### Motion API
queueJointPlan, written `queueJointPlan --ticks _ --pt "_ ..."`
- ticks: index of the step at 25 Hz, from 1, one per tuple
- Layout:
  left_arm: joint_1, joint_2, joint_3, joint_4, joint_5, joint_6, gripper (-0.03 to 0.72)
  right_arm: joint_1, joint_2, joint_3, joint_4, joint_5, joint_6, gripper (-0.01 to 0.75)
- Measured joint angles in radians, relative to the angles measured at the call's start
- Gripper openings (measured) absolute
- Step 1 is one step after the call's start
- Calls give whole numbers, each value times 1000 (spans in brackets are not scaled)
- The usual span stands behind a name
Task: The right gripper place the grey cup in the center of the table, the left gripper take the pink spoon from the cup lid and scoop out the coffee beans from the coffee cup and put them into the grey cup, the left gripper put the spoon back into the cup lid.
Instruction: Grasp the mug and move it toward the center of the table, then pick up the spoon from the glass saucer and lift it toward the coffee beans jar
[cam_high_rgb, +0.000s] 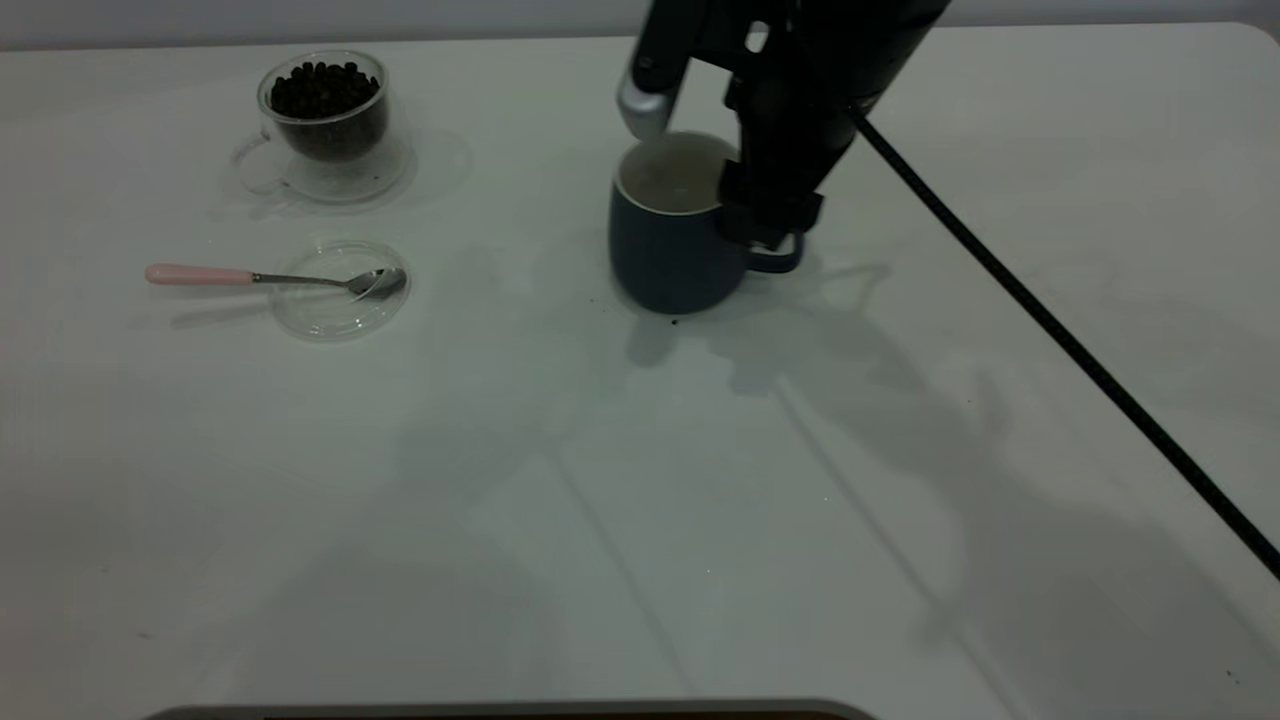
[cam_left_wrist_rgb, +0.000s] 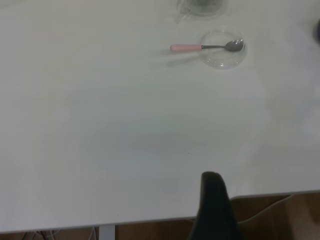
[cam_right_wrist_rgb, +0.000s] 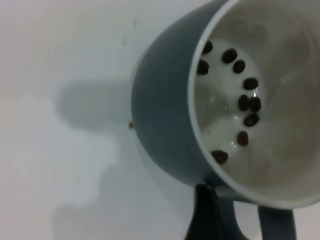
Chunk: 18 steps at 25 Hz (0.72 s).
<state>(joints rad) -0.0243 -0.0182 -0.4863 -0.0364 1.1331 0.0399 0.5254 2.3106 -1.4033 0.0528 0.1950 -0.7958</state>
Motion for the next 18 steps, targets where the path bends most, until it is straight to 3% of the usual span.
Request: queueJointPlan --ticks 3,7,18 --pt "0 0 0 0 0 0 588 2 -31 0 25 30 11 600" --pt "0 0 0 0 0 0 588 -4 -177 0 29 181 98 596" --pt "0 0 0 0 0 0 588 -17 -717 0 -110 881 521 594"
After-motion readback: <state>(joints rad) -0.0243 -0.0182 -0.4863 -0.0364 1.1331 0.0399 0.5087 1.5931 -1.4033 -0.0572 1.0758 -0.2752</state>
